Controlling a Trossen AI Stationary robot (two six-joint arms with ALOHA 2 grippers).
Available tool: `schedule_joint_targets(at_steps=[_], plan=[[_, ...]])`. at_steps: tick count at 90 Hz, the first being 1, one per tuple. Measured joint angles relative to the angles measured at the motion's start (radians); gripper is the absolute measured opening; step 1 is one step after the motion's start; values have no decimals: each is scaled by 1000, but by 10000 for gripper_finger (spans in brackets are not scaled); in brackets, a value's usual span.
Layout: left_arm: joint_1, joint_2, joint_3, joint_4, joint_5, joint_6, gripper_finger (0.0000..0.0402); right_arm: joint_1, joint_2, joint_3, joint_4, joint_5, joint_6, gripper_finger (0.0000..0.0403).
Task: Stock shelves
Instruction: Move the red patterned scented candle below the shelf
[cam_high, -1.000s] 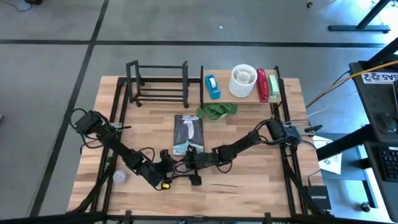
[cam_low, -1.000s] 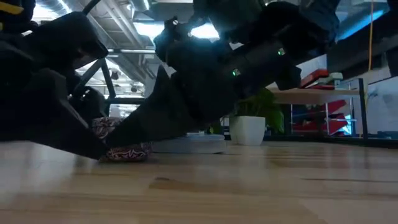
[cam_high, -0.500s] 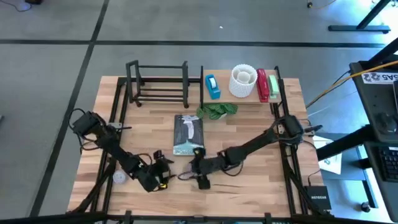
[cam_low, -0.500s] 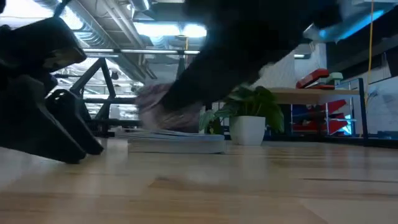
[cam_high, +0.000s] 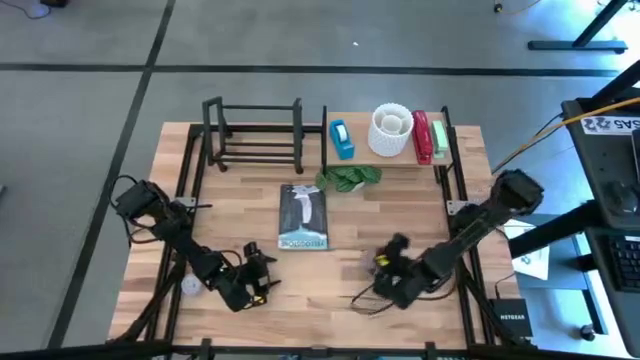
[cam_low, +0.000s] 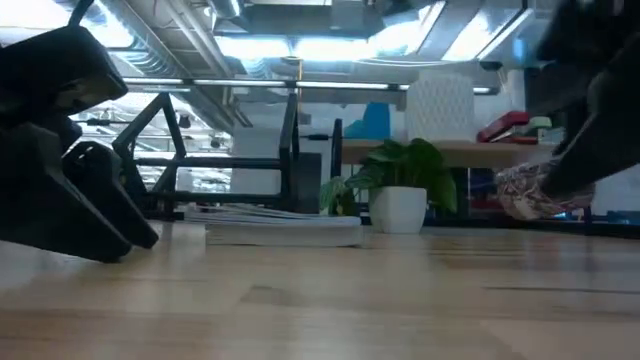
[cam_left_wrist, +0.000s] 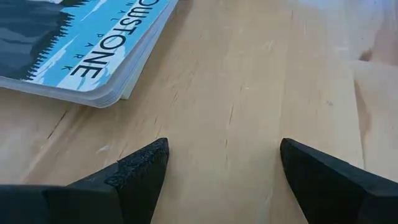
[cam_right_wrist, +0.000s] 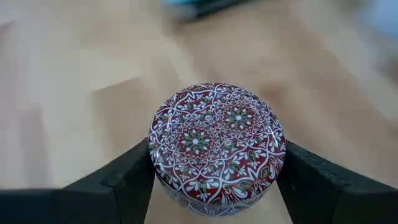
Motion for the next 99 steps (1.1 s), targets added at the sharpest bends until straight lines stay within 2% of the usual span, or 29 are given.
schedule_joint_targets(at_steps=[7,14,28,36,61,74,99], plan=[[0,0,0,0,-4,1,291,-32,-37,-88,-15,93,165,260],[1,0,0,2,-5,4,291,-100,-53,-154,-21,139,280,260],[6,0,-1,6,-4,4,291,-291,-54,-238,-8,152,342,260],[6,0,-1,6,-5,3,291,-398,-54,-274,60,153,296,260],[7,0,-1,8,-6,2,291,-654,-54,-298,378,77,-82,260],[7,0,-1,8,-7,1,291,-743,-54,-298,423,39,-149,261],[7,1,-1,8,-8,-1,292,-773,-54,-298,426,95,-159,344]])
